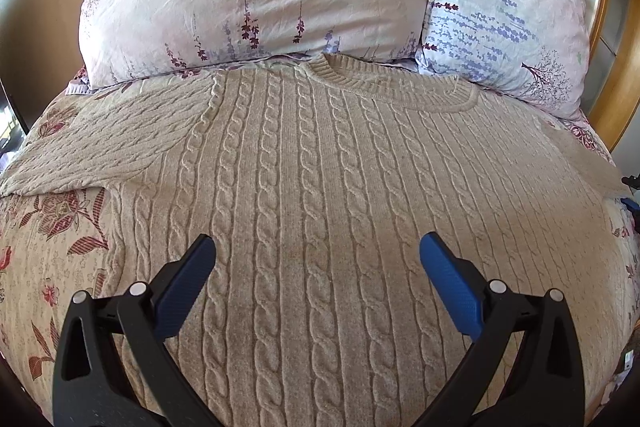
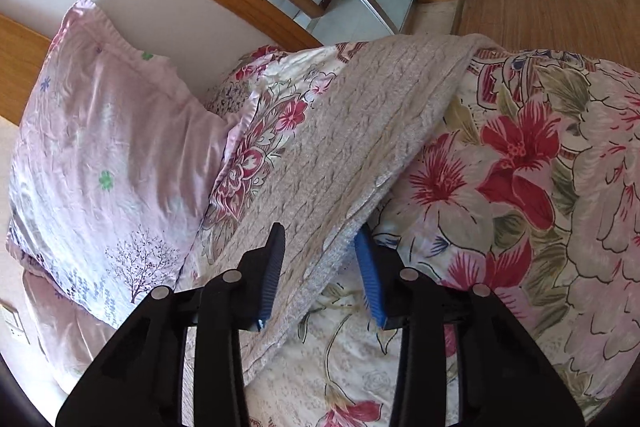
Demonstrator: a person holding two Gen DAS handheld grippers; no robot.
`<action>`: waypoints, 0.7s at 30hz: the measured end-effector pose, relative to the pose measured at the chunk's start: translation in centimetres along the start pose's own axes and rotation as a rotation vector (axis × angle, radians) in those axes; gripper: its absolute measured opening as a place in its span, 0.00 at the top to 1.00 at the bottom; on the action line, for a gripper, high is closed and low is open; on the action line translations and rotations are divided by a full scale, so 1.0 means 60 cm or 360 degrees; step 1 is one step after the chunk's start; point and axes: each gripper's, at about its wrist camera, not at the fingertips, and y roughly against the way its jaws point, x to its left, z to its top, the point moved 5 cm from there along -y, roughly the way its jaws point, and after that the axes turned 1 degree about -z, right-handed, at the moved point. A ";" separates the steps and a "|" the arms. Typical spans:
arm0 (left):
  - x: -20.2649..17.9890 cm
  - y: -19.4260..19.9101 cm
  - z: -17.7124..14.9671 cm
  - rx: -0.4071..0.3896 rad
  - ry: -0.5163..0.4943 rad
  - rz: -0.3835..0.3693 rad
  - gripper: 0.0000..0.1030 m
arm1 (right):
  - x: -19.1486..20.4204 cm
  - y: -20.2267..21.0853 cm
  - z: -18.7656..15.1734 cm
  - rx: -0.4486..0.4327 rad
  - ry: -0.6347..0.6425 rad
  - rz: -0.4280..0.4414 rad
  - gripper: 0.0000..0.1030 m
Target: Fold small clothes
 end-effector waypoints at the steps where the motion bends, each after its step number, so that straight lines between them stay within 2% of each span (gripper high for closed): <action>1: 0.001 -0.003 -0.001 0.0011 0.0003 0.0002 0.02 | -0.002 -0.003 0.002 -0.0005 0.0001 -0.0007 0.80; 2: 0.002 -0.005 -0.001 0.0021 0.0008 -0.0002 0.02 | -0.004 -0.006 0.003 -0.0008 0.0010 -0.0021 0.86; 7: 0.008 -0.017 -0.005 0.0076 0.0039 -0.0035 0.02 | 0.017 0.001 0.002 -0.0083 0.0145 0.0006 0.90; 10: 0.011 -0.023 -0.008 0.0102 0.0051 -0.0030 0.02 | 0.053 0.025 -0.001 -0.0142 0.0271 0.0079 0.90; 13: 0.009 -0.024 -0.010 0.0109 0.0033 -0.0011 0.02 | 0.110 0.047 -0.017 -0.0161 0.0411 0.0219 0.90; 17: 0.006 -0.028 -0.011 0.0133 0.0011 0.0017 0.02 | 0.209 0.066 -0.089 -0.0065 0.0643 0.0475 0.90; 21: 0.006 -0.030 -0.011 0.0144 0.0004 0.0030 0.02 | 0.283 0.049 -0.213 0.0187 0.0887 0.0642 0.90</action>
